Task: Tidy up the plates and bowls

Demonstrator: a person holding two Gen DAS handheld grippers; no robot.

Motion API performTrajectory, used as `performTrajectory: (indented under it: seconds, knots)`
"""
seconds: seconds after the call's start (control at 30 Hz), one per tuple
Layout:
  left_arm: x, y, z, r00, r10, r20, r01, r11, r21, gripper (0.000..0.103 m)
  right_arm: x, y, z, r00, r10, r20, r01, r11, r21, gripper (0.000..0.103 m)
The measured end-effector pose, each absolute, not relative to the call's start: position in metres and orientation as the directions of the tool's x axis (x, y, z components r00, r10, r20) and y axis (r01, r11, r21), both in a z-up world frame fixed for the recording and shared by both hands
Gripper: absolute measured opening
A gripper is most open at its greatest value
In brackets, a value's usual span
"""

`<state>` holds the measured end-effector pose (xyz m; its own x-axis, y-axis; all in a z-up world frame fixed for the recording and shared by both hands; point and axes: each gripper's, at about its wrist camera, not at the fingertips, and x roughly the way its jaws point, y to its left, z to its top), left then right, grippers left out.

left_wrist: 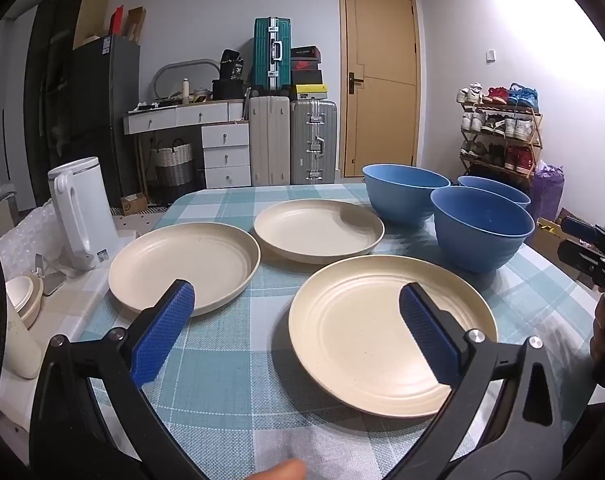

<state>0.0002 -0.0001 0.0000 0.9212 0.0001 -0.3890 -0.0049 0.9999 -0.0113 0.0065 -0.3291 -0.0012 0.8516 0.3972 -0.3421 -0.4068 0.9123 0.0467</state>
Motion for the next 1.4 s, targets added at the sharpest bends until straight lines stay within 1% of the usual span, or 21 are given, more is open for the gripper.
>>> performTrajectory:
  seconds: [1.4]
  knots:
    - [0.0005, -0.0009, -0.0001, 0.923, 0.002, -0.384, -0.003, 1.000, -0.002, 0.102, 0.0064, -0.3272, -0.0018, 0.852, 0.394, -0.345, -0.408, 0.912, 0.035, 0.103]
